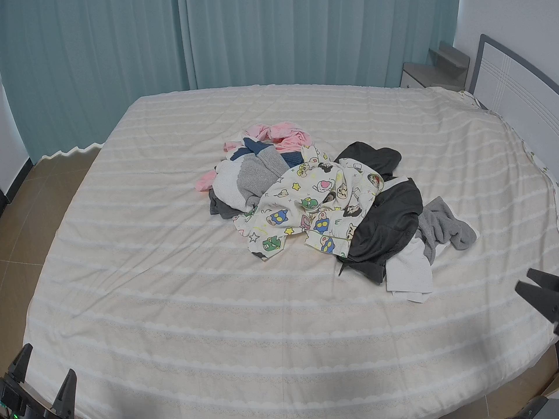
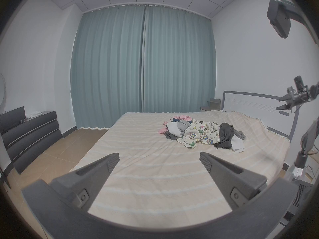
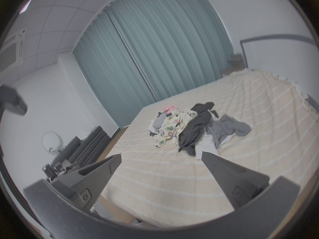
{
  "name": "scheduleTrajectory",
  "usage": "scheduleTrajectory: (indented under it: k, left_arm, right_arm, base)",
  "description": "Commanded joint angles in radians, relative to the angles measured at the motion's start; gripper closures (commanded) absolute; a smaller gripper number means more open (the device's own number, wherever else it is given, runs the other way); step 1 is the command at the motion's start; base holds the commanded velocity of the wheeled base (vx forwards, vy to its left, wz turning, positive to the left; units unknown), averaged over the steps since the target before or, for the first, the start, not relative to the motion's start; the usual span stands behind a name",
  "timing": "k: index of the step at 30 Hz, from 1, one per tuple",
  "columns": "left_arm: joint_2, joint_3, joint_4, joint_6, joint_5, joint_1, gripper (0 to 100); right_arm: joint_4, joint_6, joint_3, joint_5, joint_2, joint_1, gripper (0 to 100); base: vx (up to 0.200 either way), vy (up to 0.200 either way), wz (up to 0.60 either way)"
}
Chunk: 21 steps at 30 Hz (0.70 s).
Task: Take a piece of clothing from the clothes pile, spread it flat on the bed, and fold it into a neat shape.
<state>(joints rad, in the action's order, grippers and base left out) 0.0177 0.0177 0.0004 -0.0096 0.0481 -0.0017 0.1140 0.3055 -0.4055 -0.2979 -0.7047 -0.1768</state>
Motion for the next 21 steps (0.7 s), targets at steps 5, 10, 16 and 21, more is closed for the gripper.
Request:
scheduleTrajectory:
  k: [5, 10, 16, 21]
  left_arm:
    - [0.018, -0.016, 0.001, -0.001, -0.001, -0.004, 0]
    - [0.015, -0.016, 0.001, -0.001, -0.001, -0.006, 0]
    - [0.013, -0.016, 0.001, -0.001, -0.001, -0.006, 0]
    - [0.008, -0.016, 0.001, -0.001, -0.001, -0.006, 0]
  right_arm:
    - [0.454, 0.523, -0.429, 0.046, -1.130, -0.227, 0]
    - [0.457, 0.583, -0.593, 0.095, -1.323, -0.294, 0]
    - [0.444, 0.578, -0.786, 0.140, -1.515, -0.316, 0]
    - [0.444, 0.572, -0.900, 0.144, -1.615, -0.313, 0]
  base:
    - [0.000, 0.000, 0.00]
    - [0.000, 0.000, 0.00]
    - [0.000, 0.000, 0.00]
    - [0.000, 0.000, 0.00]
